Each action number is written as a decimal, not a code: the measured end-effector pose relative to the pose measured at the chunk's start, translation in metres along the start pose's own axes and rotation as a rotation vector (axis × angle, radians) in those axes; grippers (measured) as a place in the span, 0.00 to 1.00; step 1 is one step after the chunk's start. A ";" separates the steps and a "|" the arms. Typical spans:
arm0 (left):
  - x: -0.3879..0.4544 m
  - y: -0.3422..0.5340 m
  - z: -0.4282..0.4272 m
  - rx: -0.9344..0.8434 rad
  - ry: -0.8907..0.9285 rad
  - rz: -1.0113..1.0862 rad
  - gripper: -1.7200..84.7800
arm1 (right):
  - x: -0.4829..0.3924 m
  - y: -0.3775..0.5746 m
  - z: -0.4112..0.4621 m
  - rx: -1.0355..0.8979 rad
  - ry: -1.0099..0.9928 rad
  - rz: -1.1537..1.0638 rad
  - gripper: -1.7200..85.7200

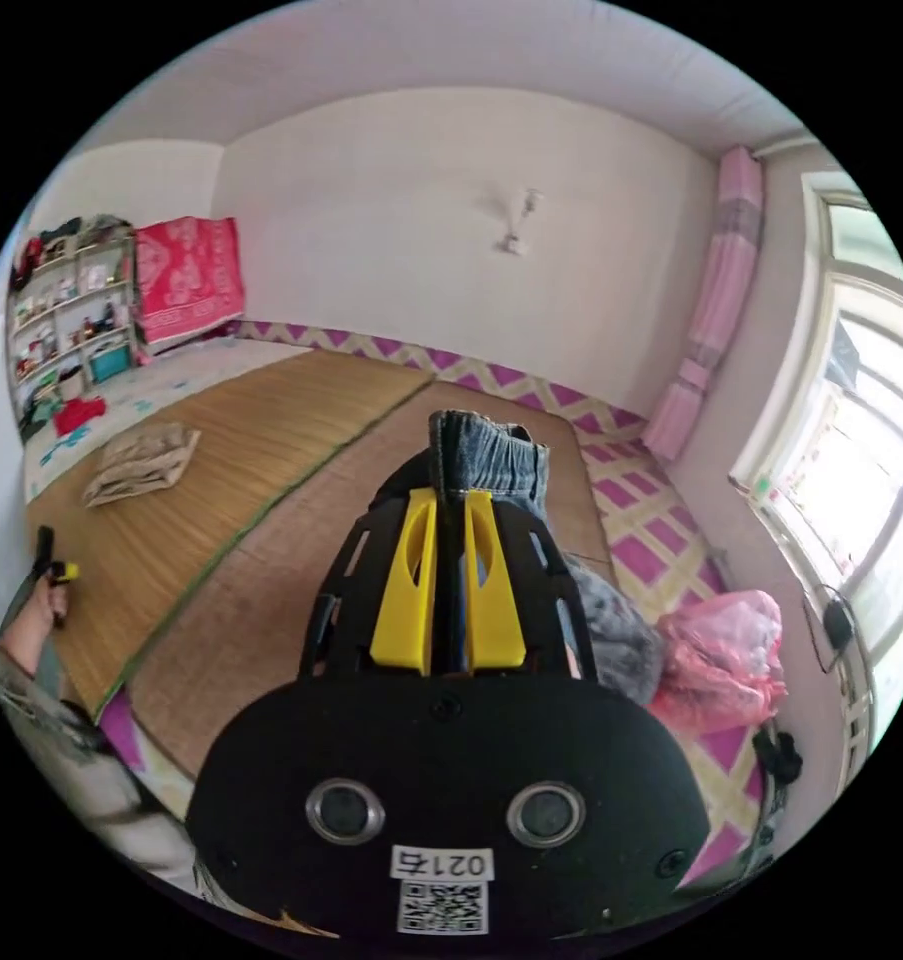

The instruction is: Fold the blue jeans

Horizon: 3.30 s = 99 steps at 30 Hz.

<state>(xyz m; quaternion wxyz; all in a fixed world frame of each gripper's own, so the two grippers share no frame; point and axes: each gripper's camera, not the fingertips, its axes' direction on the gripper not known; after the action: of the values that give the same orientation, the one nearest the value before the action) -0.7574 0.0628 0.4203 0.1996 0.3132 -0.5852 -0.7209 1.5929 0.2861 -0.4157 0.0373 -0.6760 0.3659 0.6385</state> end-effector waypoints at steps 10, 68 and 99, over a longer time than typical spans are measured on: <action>-0.014 -0.049 -0.048 0.031 0.051 -0.035 0.01 | -0.422 0.084 0.153 -0.237 -0.444 -0.411 0.05; 0.306 -0.428 0.070 -0.495 -0.432 0.638 0.06 | -0.003 0.546 -0.059 0.087 -0.283 0.421 0.01; 0.207 -0.400 0.203 -0.849 -0.793 0.723 0.03 | -0.127 0.516 0.105 -0.418 -0.260 0.166 0.01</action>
<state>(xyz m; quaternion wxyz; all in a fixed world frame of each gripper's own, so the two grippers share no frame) -1.0146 0.1678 0.0122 0.3039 -0.2951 -0.3483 -0.8362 1.2359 0.0213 -0.1067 -0.1092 -0.5490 0.2725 0.7826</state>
